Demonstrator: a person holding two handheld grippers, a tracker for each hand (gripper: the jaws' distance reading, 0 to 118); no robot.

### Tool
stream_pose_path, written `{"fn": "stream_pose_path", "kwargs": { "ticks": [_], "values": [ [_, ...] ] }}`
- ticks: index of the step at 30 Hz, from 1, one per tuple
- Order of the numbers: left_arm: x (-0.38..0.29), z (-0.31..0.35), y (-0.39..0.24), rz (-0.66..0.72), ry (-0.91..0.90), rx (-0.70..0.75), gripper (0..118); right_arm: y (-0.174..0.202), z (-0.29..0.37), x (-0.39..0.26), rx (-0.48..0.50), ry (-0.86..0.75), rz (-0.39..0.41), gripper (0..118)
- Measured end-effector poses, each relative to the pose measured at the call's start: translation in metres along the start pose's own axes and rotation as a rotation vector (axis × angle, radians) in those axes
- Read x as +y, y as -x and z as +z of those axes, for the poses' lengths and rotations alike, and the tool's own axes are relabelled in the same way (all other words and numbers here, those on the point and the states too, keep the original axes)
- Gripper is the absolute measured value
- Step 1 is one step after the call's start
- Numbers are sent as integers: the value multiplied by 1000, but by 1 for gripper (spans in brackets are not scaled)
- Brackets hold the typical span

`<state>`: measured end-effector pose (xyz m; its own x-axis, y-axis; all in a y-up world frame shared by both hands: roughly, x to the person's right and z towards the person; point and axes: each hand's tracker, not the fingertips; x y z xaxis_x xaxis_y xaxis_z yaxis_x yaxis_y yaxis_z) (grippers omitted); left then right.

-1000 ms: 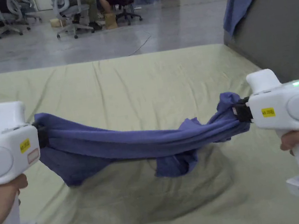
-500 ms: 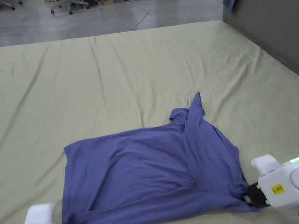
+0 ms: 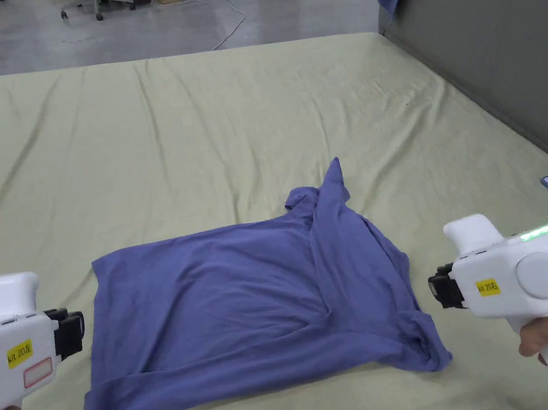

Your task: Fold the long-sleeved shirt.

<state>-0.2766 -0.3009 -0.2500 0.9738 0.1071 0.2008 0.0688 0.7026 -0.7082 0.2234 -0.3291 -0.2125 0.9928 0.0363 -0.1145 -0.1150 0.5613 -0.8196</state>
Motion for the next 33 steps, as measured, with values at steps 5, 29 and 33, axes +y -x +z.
{"fn": "stream_pose_path", "kwargs": {
  "ticks": [5,29,33],
  "values": [
    [23,-10,-5,-17,-33,2,0,1,-17,-12,35,50,-46,92],
    [115,-251,40,-73,279,227,117,10,-90,-20,13,183,18,2],
    [98,-259,31,-77,313,95,85,7,-91,-20,18,182,7,2]
  ]
}}
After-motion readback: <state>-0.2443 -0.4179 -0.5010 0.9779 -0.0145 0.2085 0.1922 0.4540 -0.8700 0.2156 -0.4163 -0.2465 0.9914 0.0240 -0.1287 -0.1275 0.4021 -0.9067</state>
